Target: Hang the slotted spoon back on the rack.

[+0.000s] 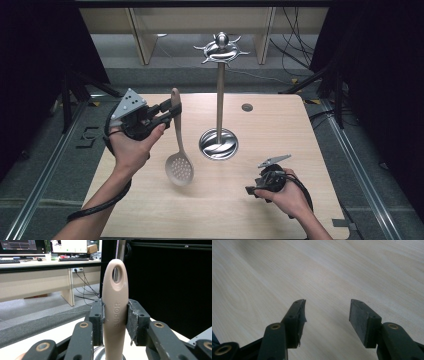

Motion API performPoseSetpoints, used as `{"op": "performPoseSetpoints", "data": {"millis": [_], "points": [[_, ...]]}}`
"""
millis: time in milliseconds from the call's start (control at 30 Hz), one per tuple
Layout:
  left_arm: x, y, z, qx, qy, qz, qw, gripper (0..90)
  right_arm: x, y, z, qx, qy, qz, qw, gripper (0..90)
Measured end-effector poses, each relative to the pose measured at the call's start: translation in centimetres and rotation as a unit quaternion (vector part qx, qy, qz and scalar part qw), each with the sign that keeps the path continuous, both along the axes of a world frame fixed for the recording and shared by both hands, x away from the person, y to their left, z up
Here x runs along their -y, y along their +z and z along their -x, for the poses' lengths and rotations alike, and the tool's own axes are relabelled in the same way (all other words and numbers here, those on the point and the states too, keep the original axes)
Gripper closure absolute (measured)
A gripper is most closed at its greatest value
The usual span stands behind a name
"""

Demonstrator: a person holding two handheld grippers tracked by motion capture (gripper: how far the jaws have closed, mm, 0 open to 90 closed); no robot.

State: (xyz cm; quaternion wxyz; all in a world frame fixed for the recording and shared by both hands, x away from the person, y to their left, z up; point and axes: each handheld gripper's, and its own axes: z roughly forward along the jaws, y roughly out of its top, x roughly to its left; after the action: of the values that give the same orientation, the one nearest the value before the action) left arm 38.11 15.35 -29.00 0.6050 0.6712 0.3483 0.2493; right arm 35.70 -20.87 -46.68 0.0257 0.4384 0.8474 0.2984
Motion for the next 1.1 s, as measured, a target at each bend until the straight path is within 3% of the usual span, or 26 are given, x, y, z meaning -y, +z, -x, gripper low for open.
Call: {"op": "performPoseSetpoints", "data": {"millis": [800,1100], "points": [[1.0,1.7,-1.9,0.0,-0.011,-0.005,0.9999,67.3,0.0,0.0,0.0,0.001,0.0,0.0,1.0,46.7],[1.9,2.7,-2.8,-0.003,-0.025,-0.02,0.9995,67.3,0.0,0.0,0.0,0.001,-0.001,0.001,1.0,46.7]]}}
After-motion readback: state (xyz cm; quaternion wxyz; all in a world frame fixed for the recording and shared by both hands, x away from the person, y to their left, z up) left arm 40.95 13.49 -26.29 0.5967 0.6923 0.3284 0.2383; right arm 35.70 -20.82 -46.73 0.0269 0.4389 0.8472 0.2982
